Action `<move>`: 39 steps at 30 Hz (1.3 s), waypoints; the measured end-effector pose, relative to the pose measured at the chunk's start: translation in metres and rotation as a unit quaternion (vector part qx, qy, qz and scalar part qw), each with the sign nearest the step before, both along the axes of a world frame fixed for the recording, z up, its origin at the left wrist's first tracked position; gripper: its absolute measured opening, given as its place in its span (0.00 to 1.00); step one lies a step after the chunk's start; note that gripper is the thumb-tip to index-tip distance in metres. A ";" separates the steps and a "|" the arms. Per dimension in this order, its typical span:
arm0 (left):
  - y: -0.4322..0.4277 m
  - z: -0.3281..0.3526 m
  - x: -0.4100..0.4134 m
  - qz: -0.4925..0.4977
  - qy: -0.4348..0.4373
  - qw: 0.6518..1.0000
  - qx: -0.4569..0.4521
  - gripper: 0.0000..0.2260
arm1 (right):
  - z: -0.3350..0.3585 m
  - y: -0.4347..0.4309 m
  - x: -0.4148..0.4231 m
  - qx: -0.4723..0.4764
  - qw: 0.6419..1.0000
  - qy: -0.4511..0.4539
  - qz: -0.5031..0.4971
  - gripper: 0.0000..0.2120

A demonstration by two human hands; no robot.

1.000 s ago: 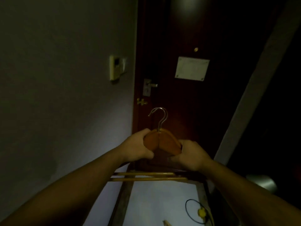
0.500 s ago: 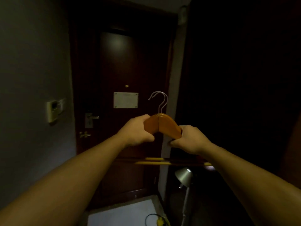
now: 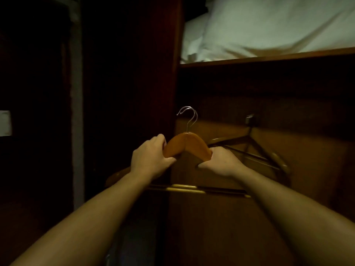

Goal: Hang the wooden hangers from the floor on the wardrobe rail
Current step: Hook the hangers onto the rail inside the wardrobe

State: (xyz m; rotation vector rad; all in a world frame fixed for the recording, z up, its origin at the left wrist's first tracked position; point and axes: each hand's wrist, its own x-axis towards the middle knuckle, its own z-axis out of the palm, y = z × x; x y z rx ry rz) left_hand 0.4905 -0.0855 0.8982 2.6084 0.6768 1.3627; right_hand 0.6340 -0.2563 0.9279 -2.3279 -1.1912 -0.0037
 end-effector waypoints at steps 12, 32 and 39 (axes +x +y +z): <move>-0.103 -0.012 0.185 -0.165 0.065 0.984 0.022 0.18 | 0.001 -0.190 0.119 0.076 0.975 0.153 -0.142 0.49; -0.037 0.021 0.348 -0.407 0.168 0.886 -0.146 0.20 | 0.012 -0.137 0.265 0.112 0.953 0.052 -0.276 0.26; -0.034 0.027 0.379 -0.466 0.166 0.852 -0.171 0.18 | 0.021 -0.132 0.302 0.133 0.949 0.040 -0.281 0.27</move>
